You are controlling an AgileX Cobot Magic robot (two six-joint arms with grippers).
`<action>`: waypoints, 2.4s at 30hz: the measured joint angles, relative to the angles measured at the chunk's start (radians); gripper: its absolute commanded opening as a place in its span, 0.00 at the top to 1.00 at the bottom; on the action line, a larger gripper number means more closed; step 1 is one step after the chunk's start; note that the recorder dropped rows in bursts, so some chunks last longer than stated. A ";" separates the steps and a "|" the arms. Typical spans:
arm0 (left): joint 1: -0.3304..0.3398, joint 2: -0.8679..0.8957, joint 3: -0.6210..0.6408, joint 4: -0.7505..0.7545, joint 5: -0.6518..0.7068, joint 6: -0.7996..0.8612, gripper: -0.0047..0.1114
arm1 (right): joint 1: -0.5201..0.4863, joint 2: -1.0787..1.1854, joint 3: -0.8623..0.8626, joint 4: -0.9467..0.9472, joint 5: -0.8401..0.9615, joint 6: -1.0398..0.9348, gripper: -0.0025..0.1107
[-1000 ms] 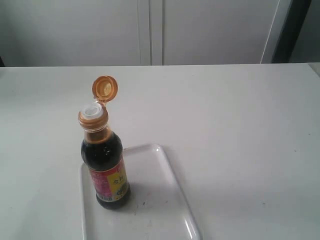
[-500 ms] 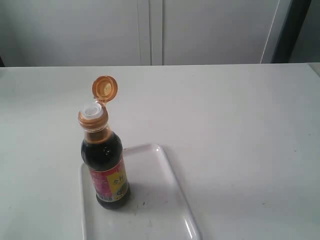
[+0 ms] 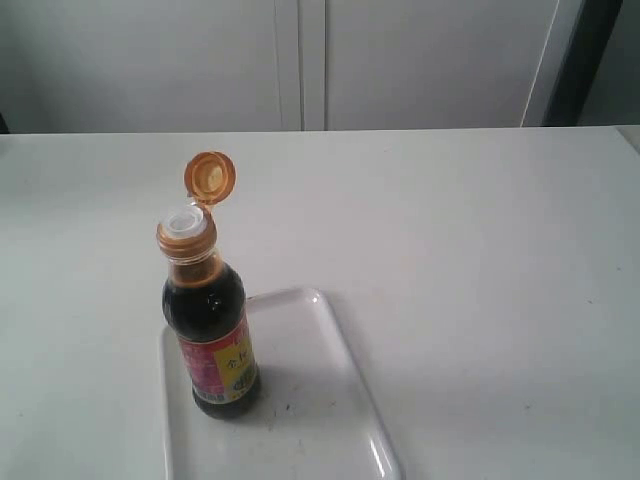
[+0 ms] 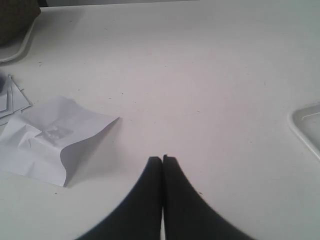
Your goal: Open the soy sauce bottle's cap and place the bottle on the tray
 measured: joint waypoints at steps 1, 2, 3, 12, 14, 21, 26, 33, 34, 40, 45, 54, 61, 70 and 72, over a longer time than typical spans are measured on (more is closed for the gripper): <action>0.000 0.000 0.000 0.000 0.000 0.000 0.96 | 0.000 0.000 0.000 0.000 0.000 0.000 0.98; 0.000 0.000 0.000 0.000 0.000 0.000 0.96 | 0.000 0.000 0.000 0.000 0.000 0.000 0.98; 0.000 0.000 0.000 0.000 0.000 0.000 0.96 | 0.000 0.000 0.000 0.000 0.000 0.000 0.98; 0.000 0.000 0.000 0.000 0.000 0.002 0.96 | 0.000 0.000 0.000 0.000 0.000 0.000 0.98; 0.000 0.000 0.000 0.000 0.000 0.002 0.96 | 0.000 0.000 0.000 0.000 0.000 0.000 0.98; 0.000 0.000 0.000 0.000 0.000 0.002 0.96 | 0.000 0.000 0.000 0.000 0.000 0.000 0.98; 0.000 0.000 0.000 0.000 0.000 0.002 0.96 | 0.000 0.000 0.006 0.000 0.000 0.000 0.98; 0.000 0.000 0.000 0.000 0.000 0.002 0.96 | 0.000 -0.065 0.053 0.000 -0.004 0.022 0.98; 0.000 0.000 0.000 0.000 0.000 0.002 0.96 | 0.000 -0.083 0.067 0.000 -0.004 0.024 0.98; 0.000 0.000 0.000 0.000 0.000 0.002 0.96 | 0.000 -0.201 0.164 0.000 -0.004 0.027 0.98; 0.000 0.000 0.000 0.000 -0.002 0.002 0.96 | 0.000 -0.403 0.286 0.000 0.022 0.029 0.98; 0.000 0.000 0.000 0.000 -0.002 0.002 0.96 | 0.000 -0.439 0.413 -0.036 0.034 0.107 0.98; 0.000 0.000 0.000 0.000 -0.002 0.002 0.96 | 0.000 -0.439 0.485 -0.042 0.012 0.114 0.98; 0.000 0.000 0.000 0.000 -0.002 0.002 0.96 | 0.000 -0.439 0.488 -0.045 -0.007 0.127 0.98; 0.000 0.000 0.000 0.000 -0.002 0.002 0.96 | 0.002 -0.439 0.488 -0.046 -0.007 0.128 0.98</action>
